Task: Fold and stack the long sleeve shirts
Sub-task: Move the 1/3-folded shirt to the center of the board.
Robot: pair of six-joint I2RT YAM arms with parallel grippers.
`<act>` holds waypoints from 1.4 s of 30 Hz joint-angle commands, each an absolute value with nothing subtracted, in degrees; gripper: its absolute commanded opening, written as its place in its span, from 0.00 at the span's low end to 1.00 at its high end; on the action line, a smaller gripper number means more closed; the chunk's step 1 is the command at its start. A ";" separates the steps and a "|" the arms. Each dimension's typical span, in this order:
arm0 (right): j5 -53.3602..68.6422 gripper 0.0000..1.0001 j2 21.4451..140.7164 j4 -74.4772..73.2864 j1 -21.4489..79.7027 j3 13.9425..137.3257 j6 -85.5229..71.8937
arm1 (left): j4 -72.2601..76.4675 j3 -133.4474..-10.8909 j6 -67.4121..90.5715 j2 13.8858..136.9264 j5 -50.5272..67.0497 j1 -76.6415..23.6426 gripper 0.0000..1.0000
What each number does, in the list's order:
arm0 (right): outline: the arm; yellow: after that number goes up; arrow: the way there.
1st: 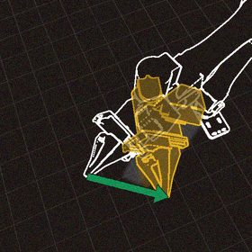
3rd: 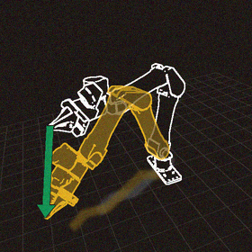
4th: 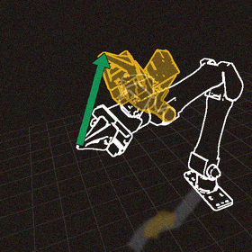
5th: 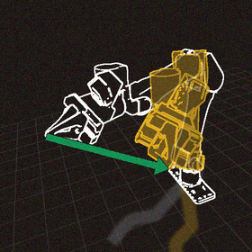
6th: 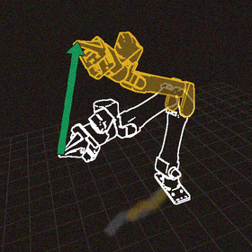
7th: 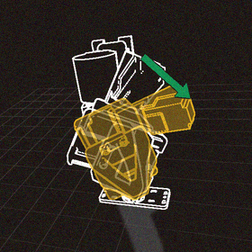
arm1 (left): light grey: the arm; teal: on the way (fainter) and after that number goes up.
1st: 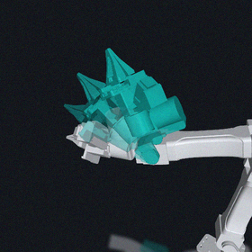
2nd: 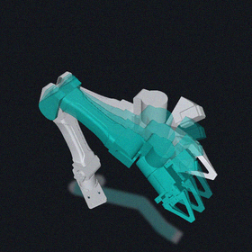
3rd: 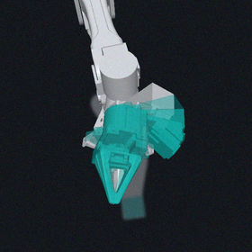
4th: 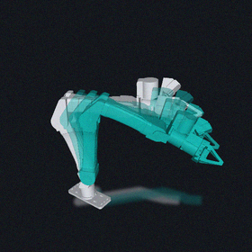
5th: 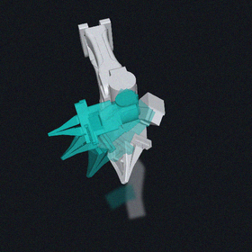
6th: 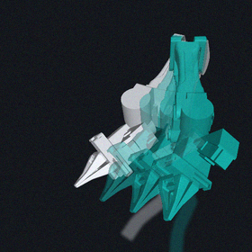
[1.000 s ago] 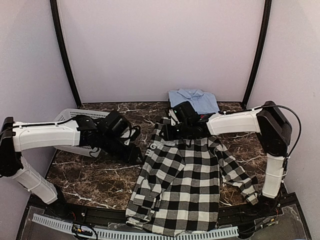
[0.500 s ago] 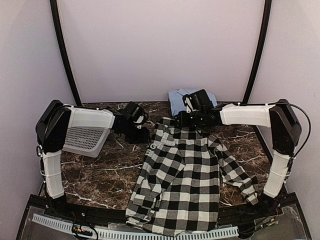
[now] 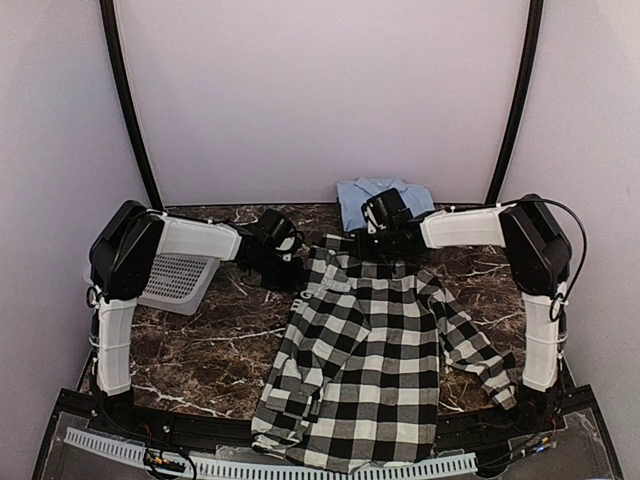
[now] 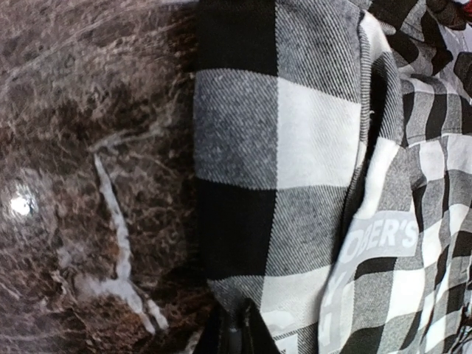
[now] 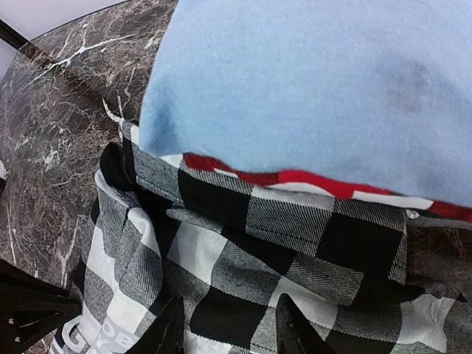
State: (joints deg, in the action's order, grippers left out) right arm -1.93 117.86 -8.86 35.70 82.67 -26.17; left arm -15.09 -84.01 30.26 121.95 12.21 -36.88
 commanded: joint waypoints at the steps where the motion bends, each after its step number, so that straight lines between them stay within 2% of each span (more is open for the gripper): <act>1: -1.40 0.39 119.73 -7.91 35.51 86.24 -26.09 | -17.25 -79.39 32.48 121.36 14.98 -37.13 0.02; 2: -0.99 0.40 120.07 -7.83 35.51 86.53 -26.22 | -17.33 -78.76 33.15 120.80 14.65 -37.14 0.00; 10: 3.05 0.40 122.78 -7.56 36.16 89.09 -26.98 | -18.40 -69.42 36.34 111.01 10.22 -36.09 0.00; 19: 5.03 0.40 124.80 -9.05 38.84 92.03 -26.45 | -22.46 -57.67 38.82 100.57 6.08 -29.99 0.00; 20: 5.09 0.40 124.87 -9.24 39.17 92.22 -26.27 | -22.51 -56.74 38.49 99.19 5.90 -29.64 0.00; 21: 5.17 0.40 124.97 -9.43 39.47 92.34 -26.01 | -22.77 -56.71 38.19 98.51 5.39 -29.59 0.05; 22: 5.30 0.41 125.07 -9.63 39.73 92.49 -25.83 | -23.09 -57.00 37.10 97.31 5.20 -29.59 0.08; 23: 5.48 0.41 125.16 -9.92 39.94 92.66 -25.59 | -23.11 -57.42 36.66 96.69 4.82 -29.60 0.19; 25: 5.41 0.41 125.10 -10.59 40.35 93.02 -25.14 | -23.58 -59.26 35.62 95.15 3.06 -29.62 0.30; 27: 5.23 0.40 124.64 -11.29 40.74 92.91 -24.73 | -24.93 -62.22 34.50 94.32 1.43 -29.73 0.33; 32: 4.95 0.41 122.58 -11.17 41.46 90.01 -24.58 | -22.74 -69.30 31.24 96.31 0.69 -30.30 0.34; 42: 3.96 0.40 119.45 -9.66 41.74 81.01 -26.77 | -14.88 -87.88 27.52 116.90 8.91 -31.10 0.24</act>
State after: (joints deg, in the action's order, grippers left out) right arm 4.86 123.31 -10.02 41.06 83.57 -25.82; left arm -17.74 -83.40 30.06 110.30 4.64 -30.50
